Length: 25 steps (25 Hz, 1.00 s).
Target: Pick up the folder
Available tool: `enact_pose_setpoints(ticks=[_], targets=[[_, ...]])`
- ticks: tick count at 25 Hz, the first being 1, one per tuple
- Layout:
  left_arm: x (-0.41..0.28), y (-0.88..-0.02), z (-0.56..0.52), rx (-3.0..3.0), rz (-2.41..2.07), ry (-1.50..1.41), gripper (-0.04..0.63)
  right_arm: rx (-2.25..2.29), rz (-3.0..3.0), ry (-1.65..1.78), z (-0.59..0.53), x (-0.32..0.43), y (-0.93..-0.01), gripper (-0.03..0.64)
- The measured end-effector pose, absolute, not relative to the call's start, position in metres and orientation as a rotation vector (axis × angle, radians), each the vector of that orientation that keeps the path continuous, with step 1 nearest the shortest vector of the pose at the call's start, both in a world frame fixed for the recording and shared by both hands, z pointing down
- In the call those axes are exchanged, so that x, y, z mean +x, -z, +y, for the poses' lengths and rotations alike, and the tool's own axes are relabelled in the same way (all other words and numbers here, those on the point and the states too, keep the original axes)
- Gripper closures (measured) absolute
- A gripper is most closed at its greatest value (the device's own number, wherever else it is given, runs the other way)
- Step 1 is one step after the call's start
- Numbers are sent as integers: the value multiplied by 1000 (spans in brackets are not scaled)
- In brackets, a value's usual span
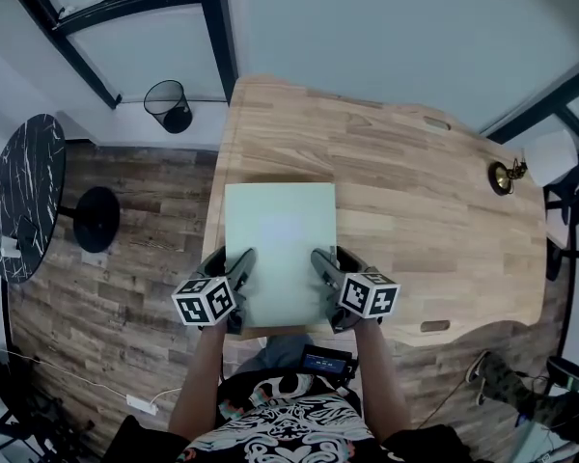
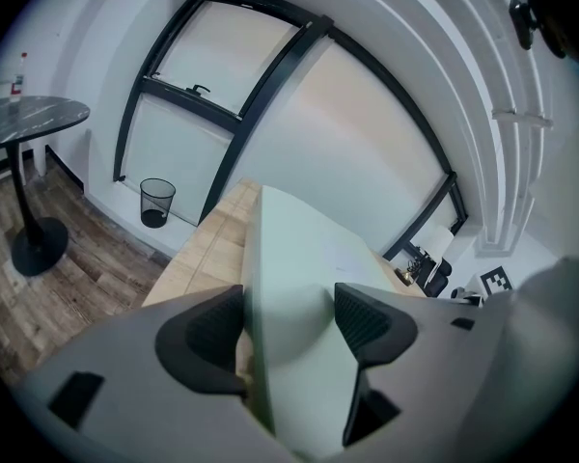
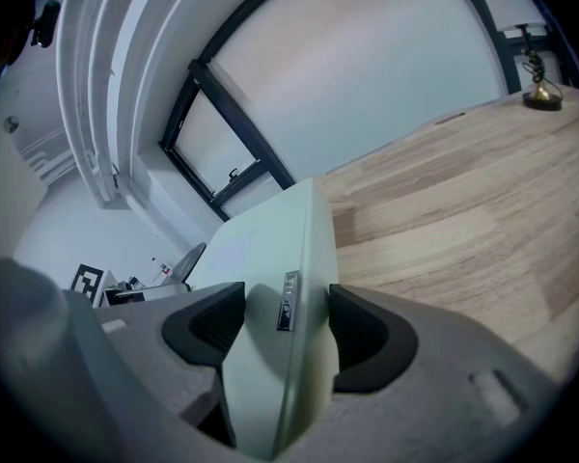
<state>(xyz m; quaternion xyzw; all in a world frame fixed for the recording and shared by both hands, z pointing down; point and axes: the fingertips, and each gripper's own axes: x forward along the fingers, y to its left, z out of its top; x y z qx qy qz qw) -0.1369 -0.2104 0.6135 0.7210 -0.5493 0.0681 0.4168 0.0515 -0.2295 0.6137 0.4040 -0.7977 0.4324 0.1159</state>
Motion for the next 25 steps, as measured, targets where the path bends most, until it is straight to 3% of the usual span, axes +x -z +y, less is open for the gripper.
enact_pose_setpoints(ticks=[25], targets=[[-148,-544,-182,1923,-1456,-65,307,1238,-2490,-1122,-203,41,-544,348]])
